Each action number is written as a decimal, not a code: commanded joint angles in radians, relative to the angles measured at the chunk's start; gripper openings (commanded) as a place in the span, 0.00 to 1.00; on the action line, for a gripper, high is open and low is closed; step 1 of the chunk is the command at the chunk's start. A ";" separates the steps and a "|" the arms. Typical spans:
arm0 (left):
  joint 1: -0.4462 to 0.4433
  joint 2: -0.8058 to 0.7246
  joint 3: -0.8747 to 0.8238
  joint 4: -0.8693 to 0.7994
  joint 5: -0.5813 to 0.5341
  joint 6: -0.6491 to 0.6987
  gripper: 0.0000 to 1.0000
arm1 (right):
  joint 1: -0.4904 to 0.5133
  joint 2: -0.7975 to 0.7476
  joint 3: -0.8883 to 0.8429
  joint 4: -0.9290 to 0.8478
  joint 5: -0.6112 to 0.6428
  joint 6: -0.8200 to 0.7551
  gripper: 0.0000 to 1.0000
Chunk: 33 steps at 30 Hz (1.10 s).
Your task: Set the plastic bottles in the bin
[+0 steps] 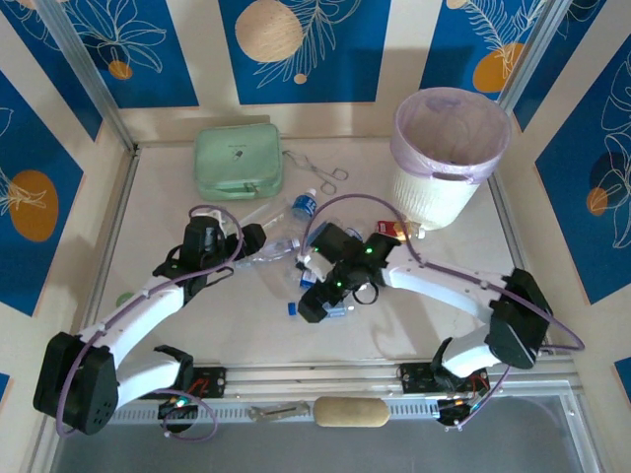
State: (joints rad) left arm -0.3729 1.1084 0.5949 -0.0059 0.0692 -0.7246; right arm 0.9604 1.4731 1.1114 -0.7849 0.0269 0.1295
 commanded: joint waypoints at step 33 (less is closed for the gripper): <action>0.038 -0.064 -0.026 -0.009 0.003 0.005 0.99 | 0.110 0.297 0.031 0.033 0.253 -0.248 0.88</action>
State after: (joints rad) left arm -0.3515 1.0565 0.5758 -0.0223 0.0692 -0.7246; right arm 1.0615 1.7706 1.1477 -0.7483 0.3077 -0.1055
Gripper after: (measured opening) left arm 0.993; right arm 0.882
